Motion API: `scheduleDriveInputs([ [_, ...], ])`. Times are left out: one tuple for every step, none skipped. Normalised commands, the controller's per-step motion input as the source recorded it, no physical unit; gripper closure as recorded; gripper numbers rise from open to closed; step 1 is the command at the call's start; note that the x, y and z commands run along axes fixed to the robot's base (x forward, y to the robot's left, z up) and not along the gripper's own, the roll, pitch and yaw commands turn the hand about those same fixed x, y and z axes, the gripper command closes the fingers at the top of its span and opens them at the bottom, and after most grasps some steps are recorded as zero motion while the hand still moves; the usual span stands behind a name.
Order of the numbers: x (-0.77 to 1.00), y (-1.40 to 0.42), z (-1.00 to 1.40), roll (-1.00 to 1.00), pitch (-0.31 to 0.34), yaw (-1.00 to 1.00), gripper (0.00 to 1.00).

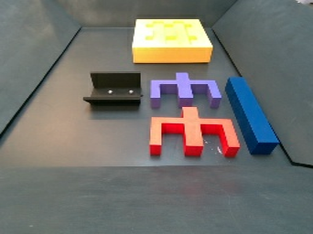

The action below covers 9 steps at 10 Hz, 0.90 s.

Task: Pick up the green object. Move up. Move to above the board. Insert the green object.
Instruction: Insert the green object.

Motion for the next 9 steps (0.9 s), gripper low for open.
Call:
scheduleDriveInputs([
  [0.04,-0.49,-0.73,-0.07,-0.181,0.0,1.0],
  [0.11,-0.6,-0.67,-0.09,-0.201,0.01,1.0],
  [0.17,-0.6,-0.67,-0.11,-0.186,0.01,1.0],
  [0.19,-0.59,-0.67,-0.13,-0.156,0.0,1.0],
  [0.33,-0.43,-0.71,-0.17,-0.119,0.0,1.0],
  [0.35,-0.32,-0.8,-0.14,-0.116,0.0,1.0],
  [0.32,-0.19,-0.99,-0.04,-0.074,0.0,1.0],
  [0.7,-0.19,-0.82,0.2,0.036,0.0,1.0],
  [0.68,-0.11,-0.69,0.27,0.05,0.0,1.0],
])
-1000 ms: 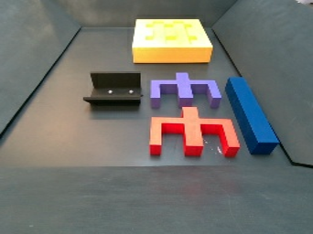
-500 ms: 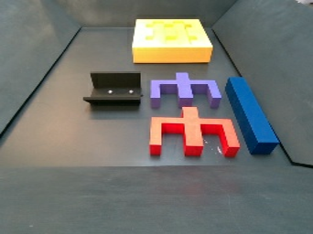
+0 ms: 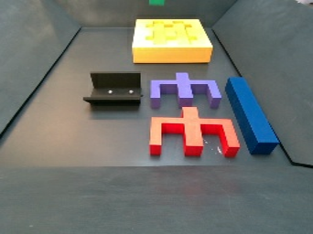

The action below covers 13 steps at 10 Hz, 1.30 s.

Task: Pick up the green object. Move up. Move to above the board. Insert the green object.
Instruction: Insert the green object.

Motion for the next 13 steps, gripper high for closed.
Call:
scheduleDriveInputs([
  [0.57,-0.11,-0.69,0.27,0.041,0.01,1.0],
  [0.35,-0.13,-0.71,0.28,0.019,0.01,1.0],
  [0.15,-0.06,-0.71,0.22,0.0,0.02,1.0],
  [0.05,-0.05,-0.54,0.19,0.0,0.0,1.0],
  [0.0,-0.03,-0.57,0.14,-0.026,0.0,1.0],
  [0.0,0.0,-0.47,0.06,-0.069,0.01,1.0],
  [-0.1,0.0,-0.33,0.0,-0.126,0.0,1.0],
  [-0.14,0.0,-0.3,-0.02,-0.136,0.03,1.0],
  [-0.14,0.0,-0.32,-0.01,-0.13,0.03,1.0],
  [-0.15,0.0,-0.36,0.0,-0.107,0.01,1.0],
  [-0.16,-0.02,-0.34,0.03,-0.116,0.06,1.0],
  [-0.03,-0.06,-0.27,0.09,-0.056,0.12,1.0],
  [0.0,-0.04,-0.24,0.12,-0.007,0.12,1.0],
])
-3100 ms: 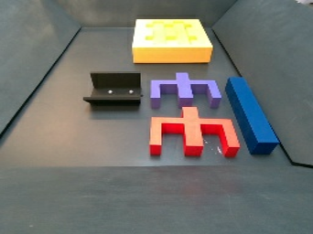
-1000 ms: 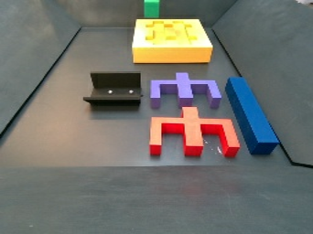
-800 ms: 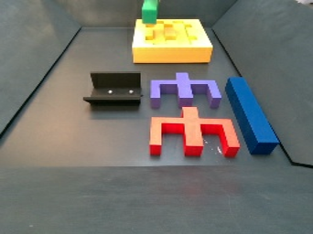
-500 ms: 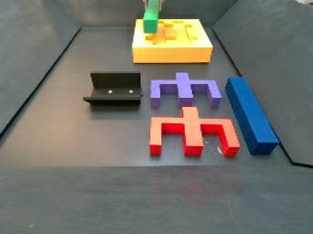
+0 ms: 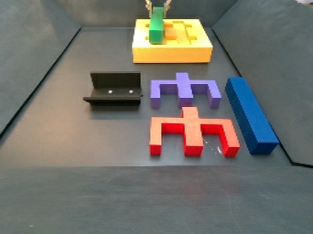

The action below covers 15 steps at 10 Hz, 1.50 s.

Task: Pick up the green object. Move up. Move to above the board. Insert the green object.
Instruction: Insert the green object.

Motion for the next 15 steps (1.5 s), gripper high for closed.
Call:
scheduleDriveInputs([
  [0.0,-0.02,-0.26,0.15,-0.001,0.16,1.0],
  [0.0,-0.01,-0.16,0.13,0.0,0.27,1.0],
  [0.0,-0.01,-0.13,0.14,0.0,0.29,1.0],
  [0.0,-0.04,-0.07,0.09,0.0,0.15,1.0],
  [-0.06,-0.06,-0.01,0.05,0.0,0.0,1.0],
  [-0.03,-0.09,-0.01,0.05,0.0,0.0,1.0],
  [0.0,-0.15,-0.02,0.05,0.0,0.0,1.0],
  [0.0,-0.14,-0.03,0.05,0.0,-0.01,1.0],
  [-0.03,-0.13,-0.06,0.05,0.0,0.0,1.0],
  [-0.02,-0.12,-0.08,0.03,0.0,0.0,1.0],
  [0.0,-0.02,-0.19,0.03,-0.026,0.0,1.0],
  [0.0,0.0,-0.28,0.01,-0.044,0.0,1.0],
  [0.0,0.0,-0.27,0.0,-0.066,0.0,1.0],
  [0.0,0.0,-0.24,-0.03,-0.094,0.0,1.0],
  [0.0,0.0,-0.17,0.0,-0.074,0.0,1.0],
])
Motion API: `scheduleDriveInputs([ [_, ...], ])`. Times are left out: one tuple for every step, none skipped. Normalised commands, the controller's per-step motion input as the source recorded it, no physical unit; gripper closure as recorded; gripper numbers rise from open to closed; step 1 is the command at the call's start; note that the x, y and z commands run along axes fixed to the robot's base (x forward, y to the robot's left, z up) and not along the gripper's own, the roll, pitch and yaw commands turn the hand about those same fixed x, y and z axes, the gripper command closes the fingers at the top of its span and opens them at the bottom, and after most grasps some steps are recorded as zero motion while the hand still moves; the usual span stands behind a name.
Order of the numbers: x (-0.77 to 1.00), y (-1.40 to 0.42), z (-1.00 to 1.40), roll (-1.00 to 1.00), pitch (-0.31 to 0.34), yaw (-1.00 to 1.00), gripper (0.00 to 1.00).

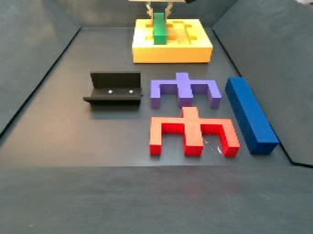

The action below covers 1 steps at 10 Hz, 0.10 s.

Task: Pick up the green object. Move up. Move to above the board. Insert the green object.
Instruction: Insert the green object.

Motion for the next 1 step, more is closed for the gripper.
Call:
scheduleDriveInputs([
  [0.0,0.0,0.0,0.0,0.0,0.0,1.0],
])
